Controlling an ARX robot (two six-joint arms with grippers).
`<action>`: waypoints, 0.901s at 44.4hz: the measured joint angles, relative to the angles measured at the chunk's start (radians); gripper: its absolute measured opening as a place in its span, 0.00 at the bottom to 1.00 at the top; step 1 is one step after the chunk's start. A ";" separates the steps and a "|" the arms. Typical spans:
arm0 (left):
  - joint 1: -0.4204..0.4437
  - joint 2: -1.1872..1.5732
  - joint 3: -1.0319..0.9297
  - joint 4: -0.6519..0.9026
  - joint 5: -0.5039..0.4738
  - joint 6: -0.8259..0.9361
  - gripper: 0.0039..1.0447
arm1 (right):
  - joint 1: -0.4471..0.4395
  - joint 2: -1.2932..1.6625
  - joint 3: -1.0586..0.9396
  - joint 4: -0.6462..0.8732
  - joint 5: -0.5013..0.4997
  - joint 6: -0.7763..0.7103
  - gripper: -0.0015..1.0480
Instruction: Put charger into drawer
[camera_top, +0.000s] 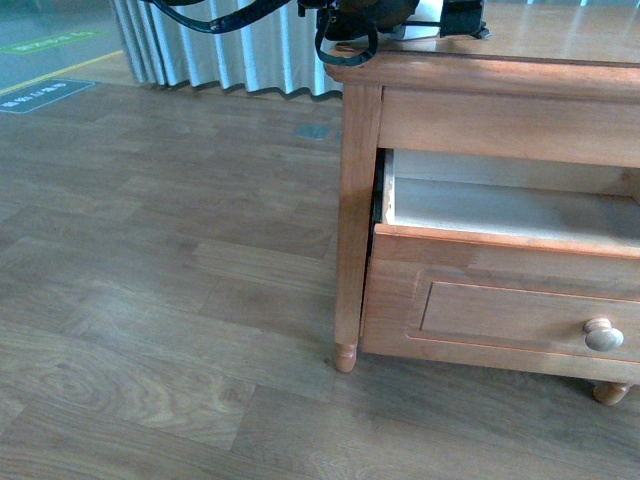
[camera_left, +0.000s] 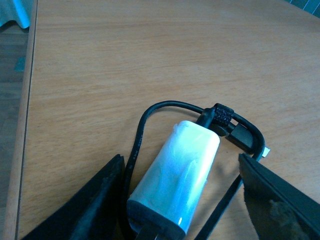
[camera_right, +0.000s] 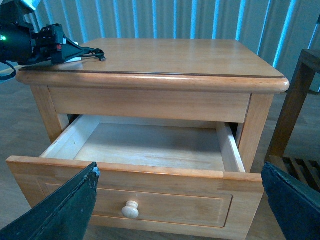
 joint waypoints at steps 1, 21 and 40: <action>0.000 0.000 0.000 -0.001 0.000 0.000 0.62 | 0.000 0.000 0.000 0.000 0.000 0.000 0.92; -0.014 -0.169 -0.253 0.124 0.042 -0.006 0.26 | 0.000 0.000 0.000 0.000 0.000 0.000 0.92; -0.144 -0.340 -0.560 0.224 0.135 -0.003 0.26 | 0.000 0.000 0.000 0.000 0.000 0.000 0.92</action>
